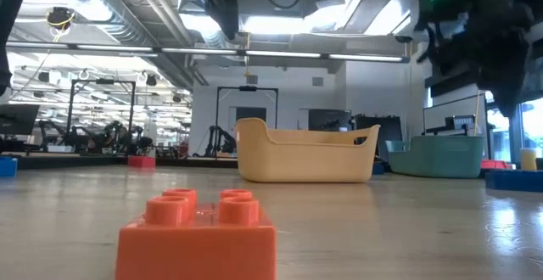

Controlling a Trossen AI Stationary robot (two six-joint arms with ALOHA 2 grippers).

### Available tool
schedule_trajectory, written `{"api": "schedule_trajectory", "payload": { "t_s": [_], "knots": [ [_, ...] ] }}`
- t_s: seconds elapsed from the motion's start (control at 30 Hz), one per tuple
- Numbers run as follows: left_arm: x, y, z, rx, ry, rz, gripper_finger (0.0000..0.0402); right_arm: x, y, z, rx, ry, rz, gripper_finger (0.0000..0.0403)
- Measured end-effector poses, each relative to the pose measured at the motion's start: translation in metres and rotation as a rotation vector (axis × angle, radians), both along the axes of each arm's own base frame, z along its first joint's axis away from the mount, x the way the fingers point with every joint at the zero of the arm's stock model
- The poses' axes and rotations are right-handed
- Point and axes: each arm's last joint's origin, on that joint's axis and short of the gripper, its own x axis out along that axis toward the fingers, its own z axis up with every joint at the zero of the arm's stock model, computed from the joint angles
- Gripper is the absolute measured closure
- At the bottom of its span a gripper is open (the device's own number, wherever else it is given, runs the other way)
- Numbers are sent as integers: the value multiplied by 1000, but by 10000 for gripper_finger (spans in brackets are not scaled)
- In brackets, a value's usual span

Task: Sort & place blocks by color
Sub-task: Put the blue game piece into the green bin

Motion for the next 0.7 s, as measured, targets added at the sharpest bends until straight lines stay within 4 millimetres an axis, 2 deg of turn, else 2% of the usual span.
{"api": "schedule_trajectory", "payload": {
  "t_s": [0.23, 0.57, 0.7],
  "knots": [
    [0, -1, 0, 8, 4, -27, 185, 10, 8, -40, 1, 7, 82, 185],
    [1, -1, 0, 9, 5, -27, 185, 16, 15, -82, -21, 39, 150, 185],
    [1, -1, 0, 9, 5, -28, 185, 15, 16, -93, -57, 79, 176, 185]
  ]
}}
